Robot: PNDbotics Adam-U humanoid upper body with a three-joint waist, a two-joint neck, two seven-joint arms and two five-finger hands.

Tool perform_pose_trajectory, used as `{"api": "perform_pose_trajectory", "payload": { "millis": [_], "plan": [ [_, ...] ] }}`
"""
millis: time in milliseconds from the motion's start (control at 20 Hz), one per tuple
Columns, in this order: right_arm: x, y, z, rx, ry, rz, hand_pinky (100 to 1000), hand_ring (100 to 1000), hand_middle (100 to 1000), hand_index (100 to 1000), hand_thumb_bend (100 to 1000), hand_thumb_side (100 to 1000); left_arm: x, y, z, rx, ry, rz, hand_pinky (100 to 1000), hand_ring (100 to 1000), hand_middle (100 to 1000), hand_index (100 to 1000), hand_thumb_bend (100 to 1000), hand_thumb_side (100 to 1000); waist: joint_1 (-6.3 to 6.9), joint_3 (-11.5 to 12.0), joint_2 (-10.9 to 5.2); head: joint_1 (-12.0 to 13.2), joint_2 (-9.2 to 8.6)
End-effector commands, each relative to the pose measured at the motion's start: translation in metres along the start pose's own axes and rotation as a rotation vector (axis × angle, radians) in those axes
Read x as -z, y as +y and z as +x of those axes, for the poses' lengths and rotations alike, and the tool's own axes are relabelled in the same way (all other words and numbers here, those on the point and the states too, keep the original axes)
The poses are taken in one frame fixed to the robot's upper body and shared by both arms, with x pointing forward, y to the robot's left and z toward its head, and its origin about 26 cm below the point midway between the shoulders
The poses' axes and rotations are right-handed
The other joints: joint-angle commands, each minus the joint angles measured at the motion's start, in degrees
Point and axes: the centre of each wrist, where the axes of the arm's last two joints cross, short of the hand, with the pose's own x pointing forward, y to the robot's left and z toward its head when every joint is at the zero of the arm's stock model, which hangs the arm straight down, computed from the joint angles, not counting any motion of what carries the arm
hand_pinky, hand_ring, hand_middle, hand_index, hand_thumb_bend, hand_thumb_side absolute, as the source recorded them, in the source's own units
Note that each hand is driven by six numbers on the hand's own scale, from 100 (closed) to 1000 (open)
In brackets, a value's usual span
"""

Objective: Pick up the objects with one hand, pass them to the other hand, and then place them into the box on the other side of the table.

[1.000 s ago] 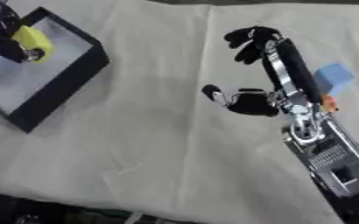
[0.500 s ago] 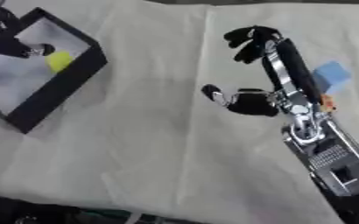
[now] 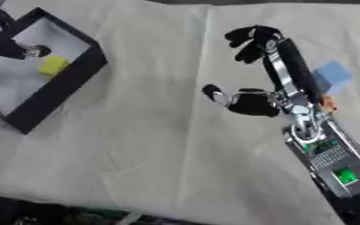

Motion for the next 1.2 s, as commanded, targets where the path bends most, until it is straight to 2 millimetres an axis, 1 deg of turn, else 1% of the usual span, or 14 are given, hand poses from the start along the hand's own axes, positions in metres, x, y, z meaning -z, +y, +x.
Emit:
{"api": "perform_pose_trajectory", "payload": {
  "millis": [50,150,400,450,600,800,1000,1200],
  "plan": [
    [0.003,-0.011,0.004,-0.024,-0.039,-0.033,585,583,619,739,638,100,-0.01,0.027,-0.005,-0.023,-0.005,0.096,772,725,656,776,451,410,-0.61,0.0,-1.17,-1.6,0.31],
    [0.004,-0.015,0.003,-0.029,-0.043,-0.048,586,585,620,739,638,100,-0.018,0.034,-0.001,-0.06,-0.031,0.137,780,725,648,764,408,399,-0.65,-0.1,-1.22,-3.3,0.31],
    [0.006,-0.029,-0.002,-0.057,-0.05,-0.088,595,594,629,742,636,100,-0.037,0.042,0.005,-0.14,-0.088,0.194,793,719,633,739,341,394,-0.64,-0.6,-1.4,-6.8,0.31],
    [0.006,-0.032,-0.003,-0.064,-0.052,-0.092,597,596,631,744,635,100,-0.04,0.043,0.005,-0.155,-0.1,0.199,803,720,629,733,285,402,-0.61,-0.6,-1.43,-7.1,0.31],
    [0.006,-0.04,-0.005,-0.073,-0.035,-0.089,598,600,640,748,636,100,-0.048,0.041,0.006,-0.234,-0.159,0.197,805,711,616,727,206,423,-0.55,-1.0,-1.46,-7.6,0.31],
    [0.003,-0.053,-0.012,-0.083,0.012,-0.056,599,609,658,754,641,100,-0.056,0.037,0.004,-0.343,-0.22,0.23,811,705,612,729,153,443,-0.68,-1.5,-1.44,-7.9,0.31],
    [-0.003,-0.071,-0.022,-0.089,0.086,-0.027,603,615,669,758,647,100,-0.063,0.035,0.003,-0.428,-0.244,0.286,816,704,610,729,137,460,-0.93,-1.8,-1.39,-7.9,0.31],
    [-0.01,-0.09,-0.03,-0.123,0.145,-0.006,613,620,673,761,650,100,-0.066,0.032,0.002,-0.457,-0.247,0.304,817,705,609,728,143,470,-1.17,-2.1,-1.4,-8.1,0.31]
  ]
}}
